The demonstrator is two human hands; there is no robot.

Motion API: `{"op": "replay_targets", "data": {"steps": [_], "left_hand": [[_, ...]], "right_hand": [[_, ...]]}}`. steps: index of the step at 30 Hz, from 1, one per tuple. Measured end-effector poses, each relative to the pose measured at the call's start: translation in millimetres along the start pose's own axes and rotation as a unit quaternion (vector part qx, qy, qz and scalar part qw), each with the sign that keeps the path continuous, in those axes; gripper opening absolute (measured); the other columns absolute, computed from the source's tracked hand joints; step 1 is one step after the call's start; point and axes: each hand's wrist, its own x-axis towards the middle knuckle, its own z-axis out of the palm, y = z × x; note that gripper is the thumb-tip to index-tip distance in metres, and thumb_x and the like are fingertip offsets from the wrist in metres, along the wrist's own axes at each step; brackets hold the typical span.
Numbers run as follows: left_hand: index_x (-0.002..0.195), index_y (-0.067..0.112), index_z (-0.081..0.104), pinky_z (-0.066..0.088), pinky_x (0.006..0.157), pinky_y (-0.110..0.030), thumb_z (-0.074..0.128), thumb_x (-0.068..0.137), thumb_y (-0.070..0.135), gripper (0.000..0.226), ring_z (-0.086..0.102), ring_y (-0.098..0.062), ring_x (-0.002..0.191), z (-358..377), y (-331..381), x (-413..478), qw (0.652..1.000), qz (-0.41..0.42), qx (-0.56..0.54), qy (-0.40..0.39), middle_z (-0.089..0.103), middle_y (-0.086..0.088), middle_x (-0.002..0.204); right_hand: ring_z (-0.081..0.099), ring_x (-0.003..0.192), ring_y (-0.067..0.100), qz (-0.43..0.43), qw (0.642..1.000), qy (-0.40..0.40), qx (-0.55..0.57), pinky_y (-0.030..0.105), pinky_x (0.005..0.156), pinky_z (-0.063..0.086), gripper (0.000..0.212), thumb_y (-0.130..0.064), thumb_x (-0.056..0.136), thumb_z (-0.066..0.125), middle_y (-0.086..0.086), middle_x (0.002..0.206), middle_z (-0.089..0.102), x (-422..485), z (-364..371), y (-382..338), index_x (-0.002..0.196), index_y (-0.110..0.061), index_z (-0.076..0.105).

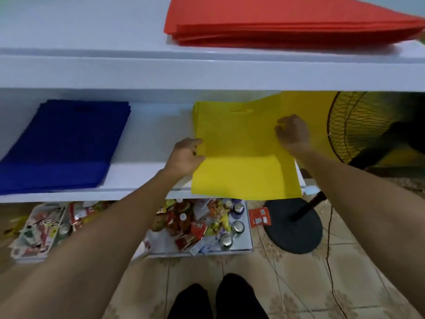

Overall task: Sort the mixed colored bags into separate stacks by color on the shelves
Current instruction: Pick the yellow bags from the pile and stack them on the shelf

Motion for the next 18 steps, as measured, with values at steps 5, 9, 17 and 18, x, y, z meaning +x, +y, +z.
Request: {"op": "replay_targets", "data": {"steps": [5, 9, 17, 18], "left_hand": [[0.139, 0.009, 0.041, 0.039, 0.095, -0.030, 0.060, 0.090, 0.023, 0.055, 0.050, -0.030, 0.116, 22, 4, 32, 0.998, -0.056, 0.019, 0.023, 0.045, -0.017, 0.133], [0.143, 0.009, 0.032, 0.034, 0.103, -0.038, 0.041, 0.096, 0.044, 0.059, 0.037, -0.034, 0.129, 39, 2, 42, 0.988, -0.091, 0.121, 0.008, 0.038, -0.016, 0.143], [0.142, 0.019, 0.034, 0.035, 0.102, -0.038, 0.048, 0.091, 0.037, 0.056, 0.038, -0.036, 0.123, 12, -3, 11, 0.979, -0.142, 0.142, 0.024, 0.043, -0.020, 0.134], [0.143, 0.020, 0.033, 0.034, 0.104, -0.037, 0.049, 0.092, 0.035, 0.056, 0.037, -0.035, 0.125, 1, -5, 1, 0.979, -0.154, 0.128, 0.035, 0.042, -0.019, 0.136]], "right_hand": [[0.042, 0.126, 0.035, -0.035, 0.997, -0.063, 0.001, 0.039, 0.098, 0.039, 0.052, -0.003, 0.088, 0.052, 0.017, 0.146, 0.033, 24, 23, 20, 0.137, 0.003, 0.039], [0.020, 0.139, 0.037, -0.005, 0.980, -0.188, -0.058, 0.046, 0.108, 0.029, 0.079, -0.024, 0.090, 0.057, 0.009, 0.157, 0.006, 36, 41, 33, 0.149, -0.005, 0.007], [0.025, 0.135, 0.036, -0.046, 0.987, -0.142, -0.061, 0.048, 0.104, 0.031, 0.060, -0.025, 0.093, 0.048, 0.018, 0.150, 0.023, 31, 32, -1, 0.144, -0.006, 0.024], [0.029, 0.133, 0.036, -0.079, 0.986, -0.135, -0.049, 0.047, 0.103, 0.033, 0.056, -0.022, 0.092, 0.049, 0.018, 0.147, 0.029, 28, 27, -16, 0.141, -0.003, 0.030]]}}
